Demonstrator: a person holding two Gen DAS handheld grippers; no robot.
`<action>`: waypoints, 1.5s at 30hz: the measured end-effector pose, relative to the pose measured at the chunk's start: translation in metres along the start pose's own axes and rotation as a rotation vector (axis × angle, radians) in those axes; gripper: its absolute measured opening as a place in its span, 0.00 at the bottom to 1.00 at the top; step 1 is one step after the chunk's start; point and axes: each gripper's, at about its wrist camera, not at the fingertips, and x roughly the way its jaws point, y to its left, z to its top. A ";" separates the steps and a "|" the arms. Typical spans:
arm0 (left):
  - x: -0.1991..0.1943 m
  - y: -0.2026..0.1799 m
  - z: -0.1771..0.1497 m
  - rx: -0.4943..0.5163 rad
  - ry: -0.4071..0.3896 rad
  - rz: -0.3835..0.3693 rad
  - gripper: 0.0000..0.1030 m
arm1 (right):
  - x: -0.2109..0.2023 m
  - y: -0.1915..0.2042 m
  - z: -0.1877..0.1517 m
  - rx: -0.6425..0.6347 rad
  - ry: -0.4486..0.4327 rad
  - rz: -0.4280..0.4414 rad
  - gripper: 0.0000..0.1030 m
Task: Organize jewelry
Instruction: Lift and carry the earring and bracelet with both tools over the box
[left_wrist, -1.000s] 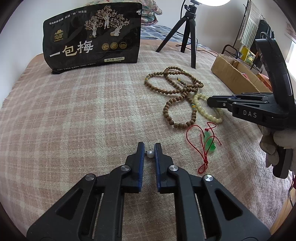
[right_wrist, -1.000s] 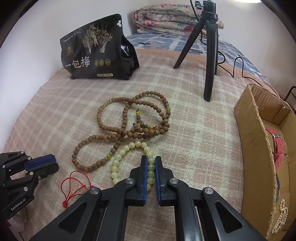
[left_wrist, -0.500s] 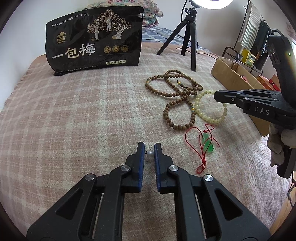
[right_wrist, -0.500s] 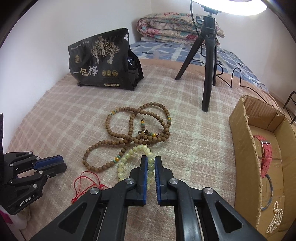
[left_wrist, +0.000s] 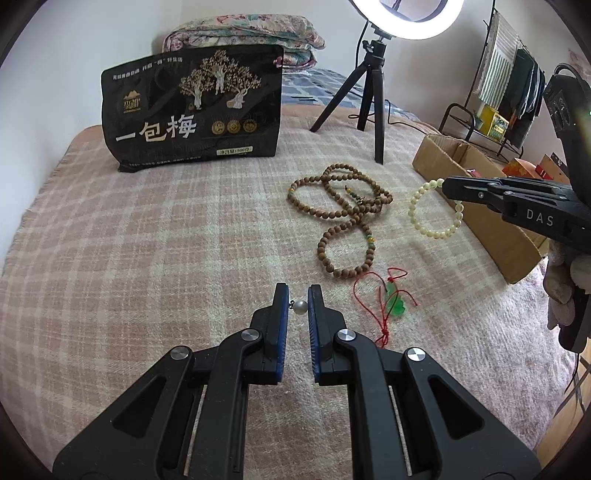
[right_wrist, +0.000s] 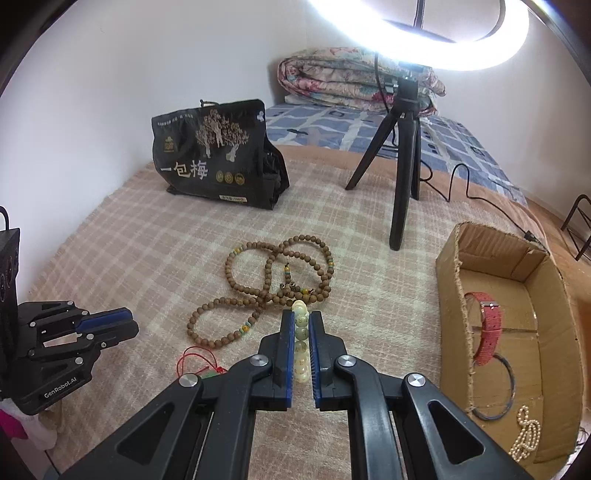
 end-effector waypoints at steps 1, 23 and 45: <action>-0.003 -0.002 0.002 0.002 -0.006 -0.001 0.08 | -0.003 -0.001 0.001 0.002 -0.006 0.000 0.05; -0.023 -0.087 0.037 0.079 -0.074 -0.090 0.08 | -0.080 -0.071 0.007 0.086 -0.142 -0.056 0.05; 0.013 -0.214 0.077 0.184 -0.085 -0.227 0.08 | -0.085 -0.178 0.005 0.191 -0.147 -0.140 0.05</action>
